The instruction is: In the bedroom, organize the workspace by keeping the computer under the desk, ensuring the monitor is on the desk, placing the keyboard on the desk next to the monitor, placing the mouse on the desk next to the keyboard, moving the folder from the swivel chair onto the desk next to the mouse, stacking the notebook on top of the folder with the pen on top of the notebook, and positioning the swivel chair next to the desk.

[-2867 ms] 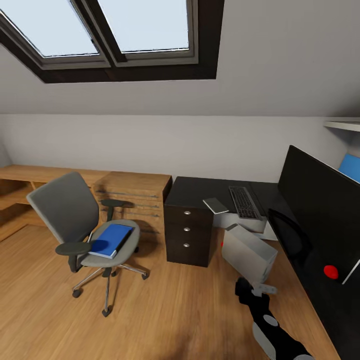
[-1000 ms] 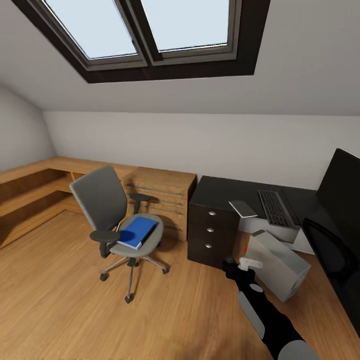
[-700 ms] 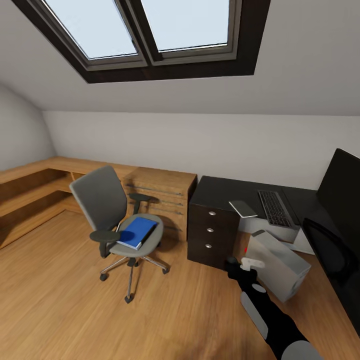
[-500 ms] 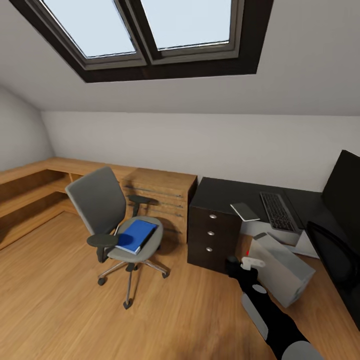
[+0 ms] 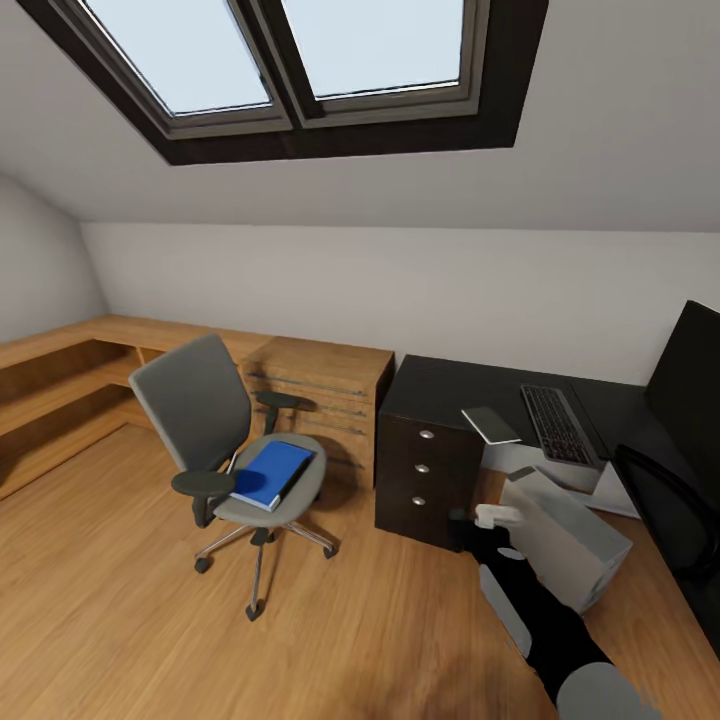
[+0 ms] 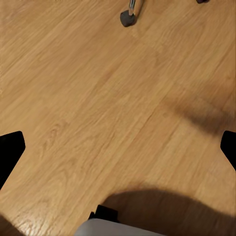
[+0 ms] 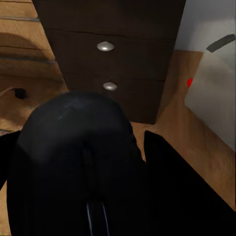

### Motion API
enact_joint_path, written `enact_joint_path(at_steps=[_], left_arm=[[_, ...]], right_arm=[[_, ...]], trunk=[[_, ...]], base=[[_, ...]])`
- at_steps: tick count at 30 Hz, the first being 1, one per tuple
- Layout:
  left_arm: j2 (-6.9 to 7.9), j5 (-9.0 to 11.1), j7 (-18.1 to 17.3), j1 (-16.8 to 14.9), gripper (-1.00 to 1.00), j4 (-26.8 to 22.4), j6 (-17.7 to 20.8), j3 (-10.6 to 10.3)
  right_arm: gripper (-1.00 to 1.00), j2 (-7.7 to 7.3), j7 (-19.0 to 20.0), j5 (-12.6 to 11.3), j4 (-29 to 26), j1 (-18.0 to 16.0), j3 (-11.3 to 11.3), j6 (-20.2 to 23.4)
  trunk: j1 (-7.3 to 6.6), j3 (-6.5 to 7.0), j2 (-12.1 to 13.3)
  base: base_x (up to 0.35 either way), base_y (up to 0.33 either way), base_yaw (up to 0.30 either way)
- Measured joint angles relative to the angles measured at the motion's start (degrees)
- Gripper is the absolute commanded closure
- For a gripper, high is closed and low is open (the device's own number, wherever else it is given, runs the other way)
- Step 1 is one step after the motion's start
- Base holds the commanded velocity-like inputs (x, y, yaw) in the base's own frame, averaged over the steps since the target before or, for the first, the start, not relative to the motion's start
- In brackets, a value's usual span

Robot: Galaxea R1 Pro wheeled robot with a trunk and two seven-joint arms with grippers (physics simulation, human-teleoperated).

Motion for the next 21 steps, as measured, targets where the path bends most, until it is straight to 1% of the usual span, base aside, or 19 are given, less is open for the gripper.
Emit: enact_joint_path(at_steps=[2,3,5,9,11,15,16,17,21], left_arm=[[0.06,0.2,0.0,0.0,-1.00,0.0,0.0,0.0],[0.10,0.3,0.0,0.0,-1.00,0.0,0.0,-0.1],[0.13,0.4,0.0,0.0,-1.00,0.0,0.0,-0.1],[0.19,0.5,0.0,0.0,-1.00,0.0,0.1,-0.1],[0.29,0.5,0.0,0.0,-1.00,0.0,0.1,-0.1],[0.40,0.5,0.0,0.0,-1.00,0.0,0.1,-0.1],[0.41,0.5,0.0,0.0,-1.00,0.0,0.1,-0.1],[0.42,0.5,0.0,0.0,-1.00,0.0,0.1,-0.1],[0.43,0.5,0.0,0.0,-1.00,0.0,0.1,-0.1]], right_arm=[[1.00,0.01,0.0,0.2,0.0,-1.9,0.0,2.3],[1.00,0.00,-0.1,0.4,0.0,-3.8,0.0,3.8],[1.00,0.05,-0.5,0.5,0.1,-6.3,-0.1,5.2],[1.00,0.13,-1.4,0.4,0.7,-9.6,-0.1,6.4],[1.00,0.08,-1.4,0.5,0.3,-9.9,0.0,6.1],[1.00,0.14,-1.4,0.1,0.1,-10.0,0.1,4.1],[1.00,0.21,-1.4,0.1,0.5,-10.0,0.2,3.0],[1.00,0.67,-1.5,0.1,3.2,-9.9,0.5,-1.3],[1.00,0.81,-1.5,0.2,4.5,-9.8,0.5,-3.0]], trunk=[[0.00,0.00,0.0],[0.00,0.01,0.0],[0.00,0.00,0.0],[0.00,0.00,0.0],[0.00,0.00,0.0],[0.00,-0.01,0.0],[0.00,-0.01,0.0],[0.00,-0.01,0.0],[0.00,-0.01,0.0]], base=[[0.000,0.000,0.000],[0.000,0.000,0.000],[0.000,0.000,0.000],[0.000,0.000,0.000],[0.000,0.000,0.000],[0.000,0.000,0.000],[0.000,0.000,0.000],[0.000,0.000,0.000],[0.000,0.000,0.025]])
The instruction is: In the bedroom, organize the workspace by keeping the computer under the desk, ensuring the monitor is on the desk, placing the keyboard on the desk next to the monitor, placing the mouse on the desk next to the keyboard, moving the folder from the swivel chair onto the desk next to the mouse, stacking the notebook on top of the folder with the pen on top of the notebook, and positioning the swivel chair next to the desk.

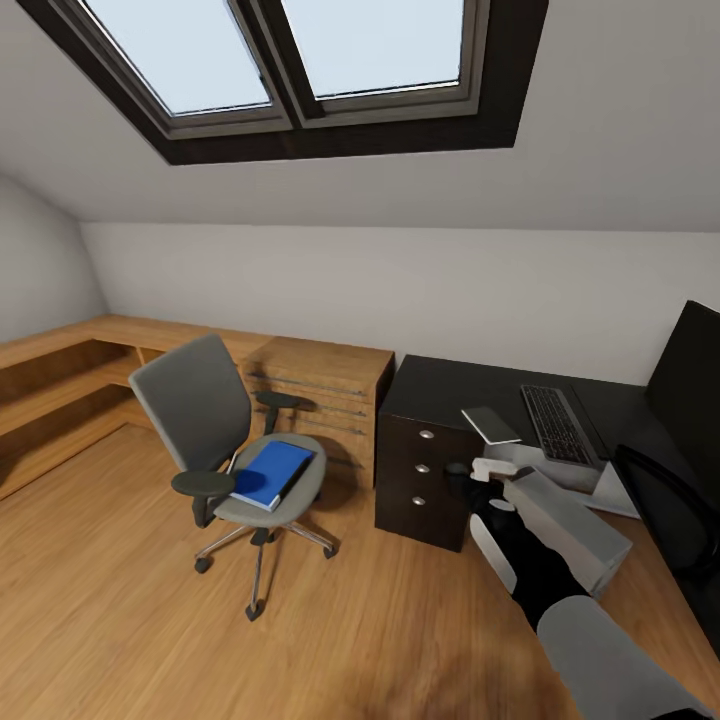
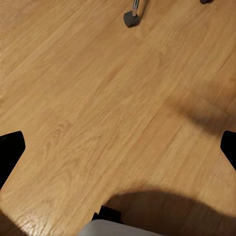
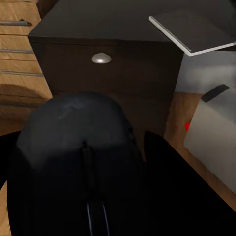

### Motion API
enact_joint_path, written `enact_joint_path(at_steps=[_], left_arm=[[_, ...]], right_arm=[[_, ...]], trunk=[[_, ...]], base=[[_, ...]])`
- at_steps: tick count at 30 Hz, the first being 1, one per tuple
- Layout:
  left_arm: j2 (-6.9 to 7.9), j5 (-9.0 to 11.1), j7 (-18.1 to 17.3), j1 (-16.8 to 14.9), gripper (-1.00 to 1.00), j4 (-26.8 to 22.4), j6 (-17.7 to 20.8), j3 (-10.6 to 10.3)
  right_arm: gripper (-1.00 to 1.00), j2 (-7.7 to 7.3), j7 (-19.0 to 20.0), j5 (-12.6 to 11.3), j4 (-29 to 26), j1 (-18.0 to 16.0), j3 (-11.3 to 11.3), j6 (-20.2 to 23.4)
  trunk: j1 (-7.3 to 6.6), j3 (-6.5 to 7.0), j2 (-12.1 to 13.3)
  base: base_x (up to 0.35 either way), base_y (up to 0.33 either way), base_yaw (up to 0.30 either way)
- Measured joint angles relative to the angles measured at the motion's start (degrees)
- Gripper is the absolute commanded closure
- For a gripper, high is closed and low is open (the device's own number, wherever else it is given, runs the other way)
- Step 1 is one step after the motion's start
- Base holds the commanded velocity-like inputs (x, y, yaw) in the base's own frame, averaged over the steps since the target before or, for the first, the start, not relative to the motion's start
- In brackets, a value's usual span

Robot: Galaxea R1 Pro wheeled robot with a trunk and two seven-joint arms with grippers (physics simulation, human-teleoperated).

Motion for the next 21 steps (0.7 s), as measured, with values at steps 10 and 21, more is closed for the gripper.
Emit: enact_joint_path(at_steps=[10,21], left_arm=[[0.00,0.0,0.0,0.0,-1.00,0.0,0.0,0.0],[0.00,0.0,0.0,0.0,-1.00,0.0,0.0,0.0]], right_arm=[[1.00,0.00,-0.4,0.0,0.1,0.0,0.0,-0.1],[1.00,-0.21,-0.3,0.1,0.1,0.0,-0.1,-0.2]], trunk=[[0.00,0.00,0.0],[0.00,-0.04,0.0]], base=[[0.000,0.000,0.209],[0.004,0.000,0.267]])
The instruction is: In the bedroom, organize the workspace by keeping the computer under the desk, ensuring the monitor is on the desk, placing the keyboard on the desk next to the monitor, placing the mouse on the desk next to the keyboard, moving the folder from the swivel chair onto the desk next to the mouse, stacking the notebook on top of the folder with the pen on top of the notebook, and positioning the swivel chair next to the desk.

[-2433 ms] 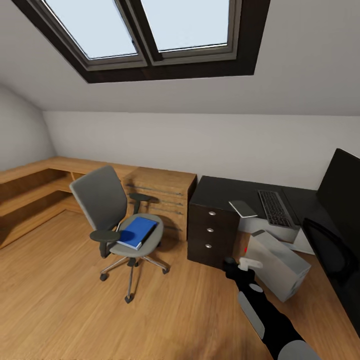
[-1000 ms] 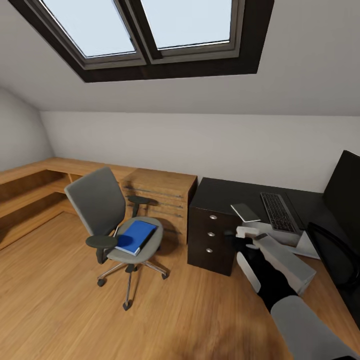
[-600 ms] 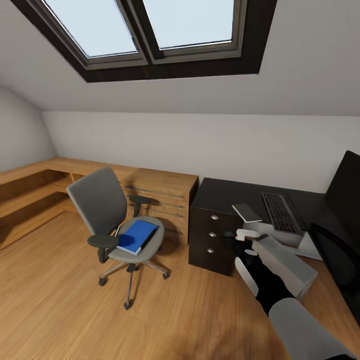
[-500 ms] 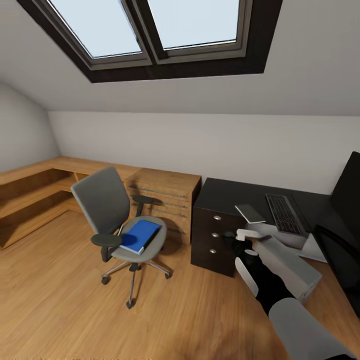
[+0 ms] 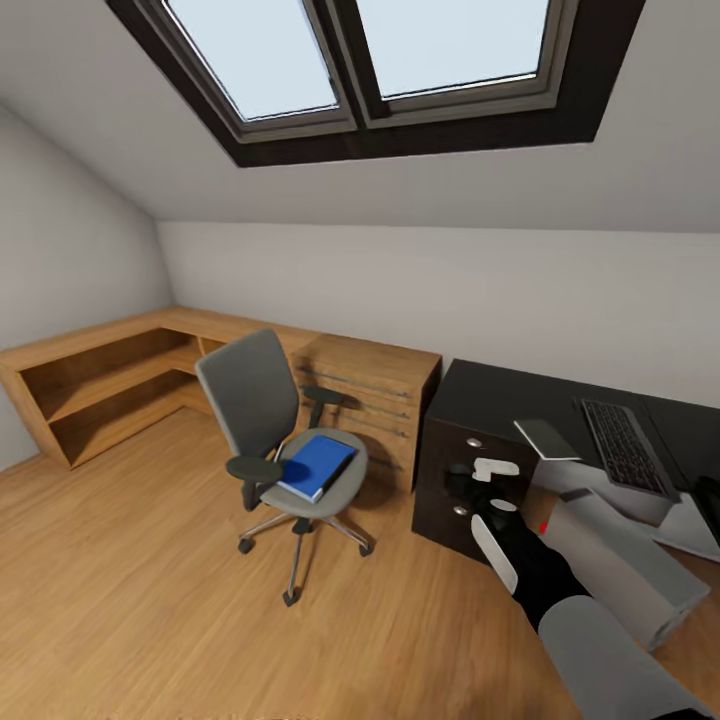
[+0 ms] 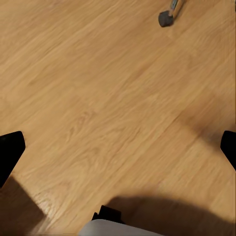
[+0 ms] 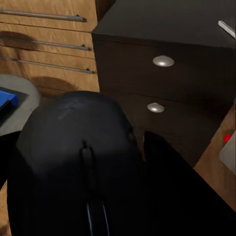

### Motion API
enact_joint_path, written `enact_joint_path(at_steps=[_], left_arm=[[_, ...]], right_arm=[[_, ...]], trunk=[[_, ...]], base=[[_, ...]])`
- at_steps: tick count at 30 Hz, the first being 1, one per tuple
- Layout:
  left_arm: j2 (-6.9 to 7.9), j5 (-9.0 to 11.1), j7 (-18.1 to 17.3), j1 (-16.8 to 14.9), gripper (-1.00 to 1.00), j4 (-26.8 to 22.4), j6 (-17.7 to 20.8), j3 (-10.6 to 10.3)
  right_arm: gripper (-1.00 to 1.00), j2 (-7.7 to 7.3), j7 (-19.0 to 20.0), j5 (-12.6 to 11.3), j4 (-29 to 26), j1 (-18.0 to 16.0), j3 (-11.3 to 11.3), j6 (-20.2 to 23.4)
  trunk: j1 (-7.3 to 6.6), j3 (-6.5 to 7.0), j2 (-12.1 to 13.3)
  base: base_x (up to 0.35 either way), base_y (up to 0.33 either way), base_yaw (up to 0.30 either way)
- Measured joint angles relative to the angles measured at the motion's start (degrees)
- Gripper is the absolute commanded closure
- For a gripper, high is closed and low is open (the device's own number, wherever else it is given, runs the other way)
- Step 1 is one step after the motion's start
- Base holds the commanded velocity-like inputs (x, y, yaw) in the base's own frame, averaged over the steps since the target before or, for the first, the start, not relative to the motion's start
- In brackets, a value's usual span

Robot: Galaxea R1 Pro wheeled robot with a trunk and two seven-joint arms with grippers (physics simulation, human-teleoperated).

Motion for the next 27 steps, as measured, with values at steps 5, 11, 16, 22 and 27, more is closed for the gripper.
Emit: enact_joint_path(at_steps=[5,11,16,22,27], left_arm=[[0.00,0.0,0.0,0.0,-1.00,0.0,0.0,0.0],[0.00,0.0,0.0,0.0,-1.00,0.0,0.0,0.0],[0.00,0.0,0.0,0.0,-1.00,0.0,0.0,0.0],[0.00,0.0,0.0,0.0,-1.00,0.0,0.1,0.0],[0.00,0.0,0.0,0.0,-1.00,0.0,0.1,0.0]], right_arm=[[1.00,-0.09,0.1,0.0,0.0,0.1,0.0,0.0],[1.00,-1.25,0.2,0.1,0.0,0.7,0.0,-3.5],[1.00,-2.37,0.2,0.3,0.0,1.4,0.0,-5.3],[1.00,-3.97,0.2,0.2,0.1,1.5,0.0,-5.5],[1.00,-4.23,0.0,0.2,0.2,1.5,-0.2,-5.3]], trunk=[[-0.03,-0.10,0.0],[-0.04,-0.13,0.0],[-0.04,-0.13,0.0],[-0.04,-0.13,0.0],[-0.03,-0.13,0.0]], base=[[0.211,0.000,0.204],[0.317,0.000,0.038],[0.334,0.000,0.004],[0.336,-0.001,0.000],[0.305,-0.131,0.000]])
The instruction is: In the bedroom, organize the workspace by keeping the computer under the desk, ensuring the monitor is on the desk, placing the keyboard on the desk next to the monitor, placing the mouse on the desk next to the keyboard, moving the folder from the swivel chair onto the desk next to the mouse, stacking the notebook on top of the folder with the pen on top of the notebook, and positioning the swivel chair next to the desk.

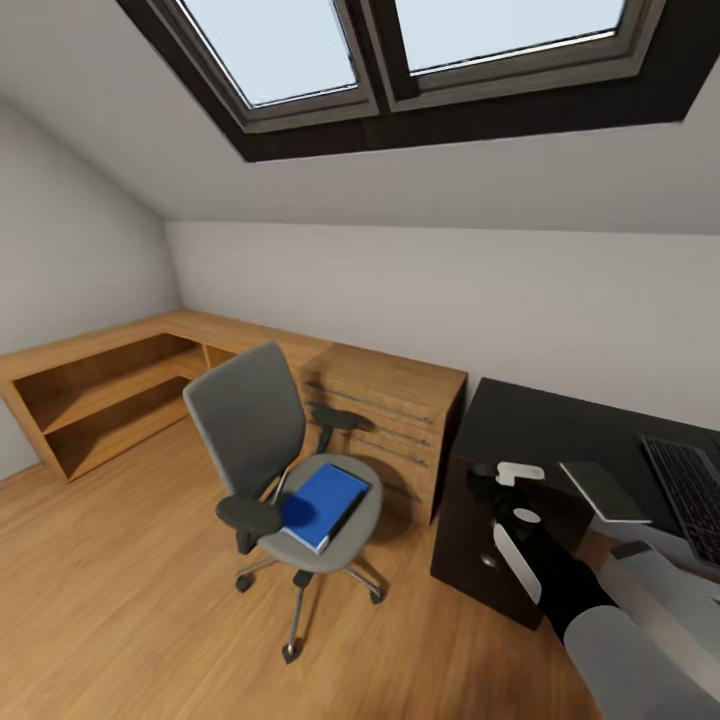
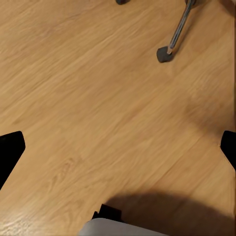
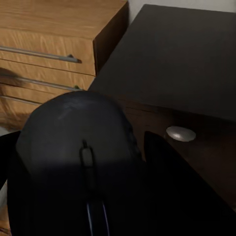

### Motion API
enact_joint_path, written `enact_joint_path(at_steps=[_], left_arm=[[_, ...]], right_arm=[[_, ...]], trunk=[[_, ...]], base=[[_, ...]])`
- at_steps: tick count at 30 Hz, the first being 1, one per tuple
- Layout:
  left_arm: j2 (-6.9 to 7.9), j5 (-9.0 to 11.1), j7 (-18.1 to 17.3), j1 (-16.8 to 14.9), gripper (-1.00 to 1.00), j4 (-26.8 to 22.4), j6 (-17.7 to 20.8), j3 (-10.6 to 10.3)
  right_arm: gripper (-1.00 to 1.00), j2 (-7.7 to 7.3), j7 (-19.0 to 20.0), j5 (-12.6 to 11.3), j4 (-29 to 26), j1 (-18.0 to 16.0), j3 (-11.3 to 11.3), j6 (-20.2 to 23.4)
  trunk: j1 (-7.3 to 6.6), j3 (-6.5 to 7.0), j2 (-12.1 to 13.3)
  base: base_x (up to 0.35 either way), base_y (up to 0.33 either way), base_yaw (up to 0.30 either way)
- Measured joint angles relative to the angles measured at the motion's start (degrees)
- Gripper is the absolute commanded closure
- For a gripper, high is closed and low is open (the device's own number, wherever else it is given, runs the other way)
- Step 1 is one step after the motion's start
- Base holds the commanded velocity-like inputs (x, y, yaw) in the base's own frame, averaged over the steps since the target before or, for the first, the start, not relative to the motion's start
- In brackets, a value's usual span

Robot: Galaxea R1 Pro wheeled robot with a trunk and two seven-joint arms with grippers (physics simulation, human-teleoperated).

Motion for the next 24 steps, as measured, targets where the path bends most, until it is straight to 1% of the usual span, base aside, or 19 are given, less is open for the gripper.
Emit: enact_joint_path(at_steps=[12,20,24], left_arm=[[0.00,0.0,0.0,0.0,-1.00,0.0,0.0,0.0],[0.00,0.0,0.0,0.0,-1.00,0.0,0.0,0.0],[0.00,0.0,0.0,0.0,-1.00,0.0,0.0,0.0]], right_arm=[[1.00,-0.07,-0.2,-0.1,0.1,0.0,-0.2,0.1],[1.00,-1.95,-0.2,-0.3,0.1,0.0,-0.4,0.1],[1.00,-2.22,-0.2,-0.3,0.1,0.0,-1.2,0.2]], trunk=[[0.00,0.00,0.0],[0.00,0.00,0.0],[0.00,0.00,0.0]], base=[[0.280,-0.224,0.000],[0.278,-0.232,0.000],[0.273,-0.215,0.000]])
